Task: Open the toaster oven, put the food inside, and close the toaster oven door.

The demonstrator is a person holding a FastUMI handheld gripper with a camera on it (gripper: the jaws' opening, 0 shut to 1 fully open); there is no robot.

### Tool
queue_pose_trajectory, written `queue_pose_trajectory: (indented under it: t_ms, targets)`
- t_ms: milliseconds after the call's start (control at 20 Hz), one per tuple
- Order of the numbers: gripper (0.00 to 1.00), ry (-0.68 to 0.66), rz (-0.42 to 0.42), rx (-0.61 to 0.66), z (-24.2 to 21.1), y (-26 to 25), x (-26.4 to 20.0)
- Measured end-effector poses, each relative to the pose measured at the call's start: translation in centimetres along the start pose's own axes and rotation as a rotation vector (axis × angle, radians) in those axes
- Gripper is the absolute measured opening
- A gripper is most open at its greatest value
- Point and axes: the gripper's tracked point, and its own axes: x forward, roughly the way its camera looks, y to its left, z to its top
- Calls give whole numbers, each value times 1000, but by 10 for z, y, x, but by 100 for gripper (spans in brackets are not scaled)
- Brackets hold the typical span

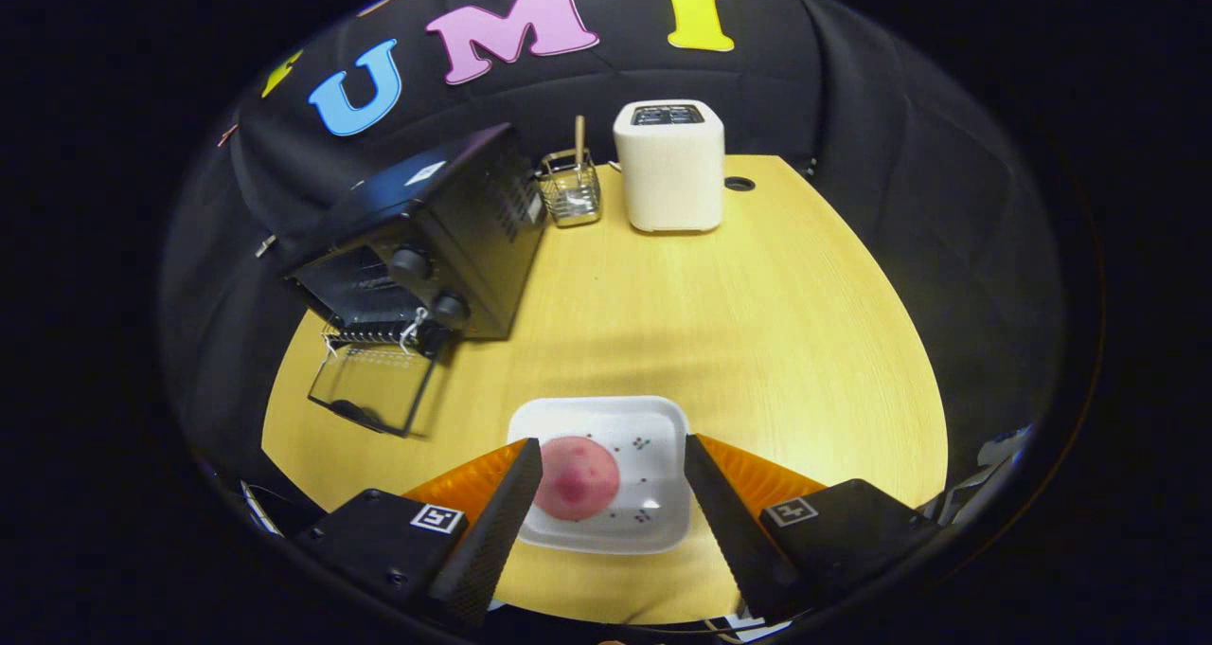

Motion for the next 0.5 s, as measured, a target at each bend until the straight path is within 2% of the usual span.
queue_pose_trajectory:
  t_ms: [250, 500]
  targets:
    - [99, 90, 4, -31, -27, -32, 20]
    - [97, 137, 6, -130, -43, -41, 39]
